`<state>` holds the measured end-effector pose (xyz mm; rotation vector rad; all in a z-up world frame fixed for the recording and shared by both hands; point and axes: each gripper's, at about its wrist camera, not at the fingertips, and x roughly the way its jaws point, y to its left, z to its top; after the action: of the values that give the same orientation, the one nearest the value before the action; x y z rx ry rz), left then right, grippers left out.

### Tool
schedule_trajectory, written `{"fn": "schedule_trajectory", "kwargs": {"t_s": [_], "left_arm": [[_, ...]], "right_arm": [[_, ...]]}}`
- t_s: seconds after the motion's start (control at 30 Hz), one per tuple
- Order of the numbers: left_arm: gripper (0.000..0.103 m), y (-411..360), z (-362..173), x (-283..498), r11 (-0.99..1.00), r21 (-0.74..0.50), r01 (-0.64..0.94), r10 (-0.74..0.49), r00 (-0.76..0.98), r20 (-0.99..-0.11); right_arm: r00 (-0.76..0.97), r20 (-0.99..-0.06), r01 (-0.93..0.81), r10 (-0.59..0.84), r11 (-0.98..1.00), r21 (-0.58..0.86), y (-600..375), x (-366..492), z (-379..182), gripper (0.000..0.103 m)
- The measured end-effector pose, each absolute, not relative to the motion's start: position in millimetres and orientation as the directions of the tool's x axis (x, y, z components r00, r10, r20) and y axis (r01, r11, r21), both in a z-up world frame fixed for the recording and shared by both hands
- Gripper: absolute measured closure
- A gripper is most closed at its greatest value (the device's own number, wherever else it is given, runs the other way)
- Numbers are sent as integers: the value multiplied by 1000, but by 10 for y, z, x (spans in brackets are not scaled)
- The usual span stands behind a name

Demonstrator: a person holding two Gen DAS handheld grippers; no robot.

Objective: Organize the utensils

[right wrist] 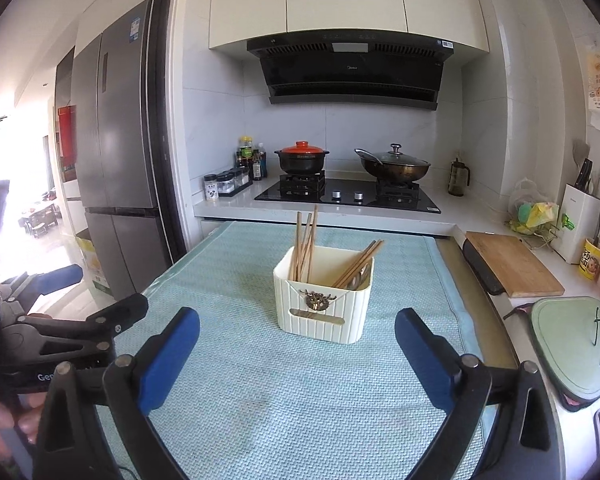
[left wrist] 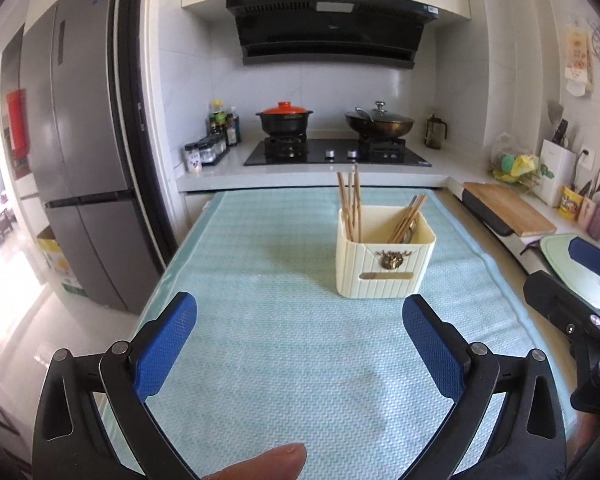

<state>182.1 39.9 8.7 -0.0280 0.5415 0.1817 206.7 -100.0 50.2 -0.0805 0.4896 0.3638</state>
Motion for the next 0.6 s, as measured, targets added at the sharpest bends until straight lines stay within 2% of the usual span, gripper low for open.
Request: {"fn": "schedule_trajectory", "kwargs": {"t_s": [0.6], "left_arm": [[0, 397, 119, 1752, 982, -37, -187, 140, 840, -524]], "right_arm": [[831, -457, -371, 319, 928, -25, -939, 1916, 574, 3]]}}
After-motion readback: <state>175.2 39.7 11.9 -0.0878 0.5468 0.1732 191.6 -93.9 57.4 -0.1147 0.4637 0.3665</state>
